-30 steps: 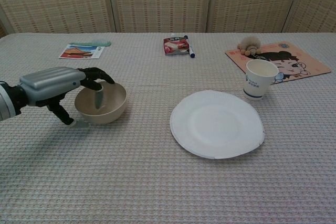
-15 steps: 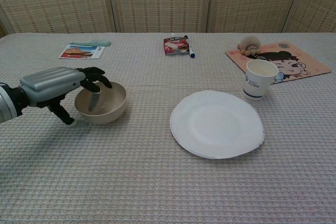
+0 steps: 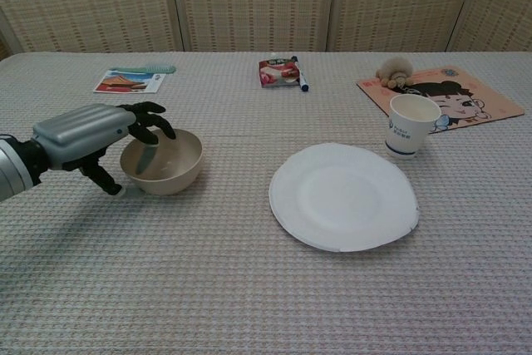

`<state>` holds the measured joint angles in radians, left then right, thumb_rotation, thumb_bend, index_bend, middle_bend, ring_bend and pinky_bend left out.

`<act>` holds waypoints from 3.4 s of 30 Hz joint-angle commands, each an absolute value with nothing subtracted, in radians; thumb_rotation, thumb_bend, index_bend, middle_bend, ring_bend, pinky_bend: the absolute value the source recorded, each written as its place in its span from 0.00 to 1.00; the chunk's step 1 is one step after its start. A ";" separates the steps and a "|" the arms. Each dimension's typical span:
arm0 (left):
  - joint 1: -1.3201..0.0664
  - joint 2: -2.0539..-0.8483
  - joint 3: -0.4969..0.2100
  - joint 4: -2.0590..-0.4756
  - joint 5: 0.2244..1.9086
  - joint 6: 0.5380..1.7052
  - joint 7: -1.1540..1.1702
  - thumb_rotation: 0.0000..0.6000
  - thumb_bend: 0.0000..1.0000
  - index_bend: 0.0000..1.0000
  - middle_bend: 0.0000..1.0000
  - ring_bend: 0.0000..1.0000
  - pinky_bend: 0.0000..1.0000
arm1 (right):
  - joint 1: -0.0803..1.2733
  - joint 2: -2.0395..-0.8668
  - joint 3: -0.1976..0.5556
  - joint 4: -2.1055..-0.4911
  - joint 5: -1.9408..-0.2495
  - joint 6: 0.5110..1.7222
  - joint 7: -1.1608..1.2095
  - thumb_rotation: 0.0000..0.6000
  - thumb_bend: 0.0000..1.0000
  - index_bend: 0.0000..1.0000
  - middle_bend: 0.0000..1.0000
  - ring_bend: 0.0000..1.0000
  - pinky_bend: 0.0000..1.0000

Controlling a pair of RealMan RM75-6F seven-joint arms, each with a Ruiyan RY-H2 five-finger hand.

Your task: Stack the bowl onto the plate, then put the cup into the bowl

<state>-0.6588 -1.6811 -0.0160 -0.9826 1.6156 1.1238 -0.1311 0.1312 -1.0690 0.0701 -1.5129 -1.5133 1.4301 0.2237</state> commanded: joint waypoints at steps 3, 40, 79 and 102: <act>-0.646 -1.694 -0.021 -0.980 1.610 1.157 -0.112 1.00 0.23 0.68 0.26 0.00 0.15 | 0.134 -1.072 0.068 -1.512 -1.517 1.425 0.218 1.00 0.07 0.00 0.00 0.00 0.00; -0.609 -1.610 -0.068 -1.355 1.591 1.261 0.301 1.00 0.23 0.71 0.31 0.00 0.15 | 0.129 -1.043 0.051 -1.494 -1.573 1.459 0.348 1.00 0.07 0.00 0.00 0.00 0.00; -0.876 -1.937 -0.240 -1.323 1.421 1.039 0.654 1.00 0.23 0.72 0.32 0.00 0.15 | 0.057 -1.002 0.117 -1.168 -1.369 1.390 1.019 1.00 0.07 0.00 0.00 0.00 0.00; -0.969 -2.134 -0.257 -1.115 1.400 1.020 0.609 1.00 0.22 0.72 0.33 0.00 0.15 | 0.024 -1.028 0.149 -1.024 -1.356 1.320 1.217 1.00 0.07 0.00 0.00 0.00 0.00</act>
<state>-0.9596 -2.1222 -0.2545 -1.1309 1.4015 1.0268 0.6201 0.0258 -1.0279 0.1489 -1.0267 -1.3551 1.3207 1.2148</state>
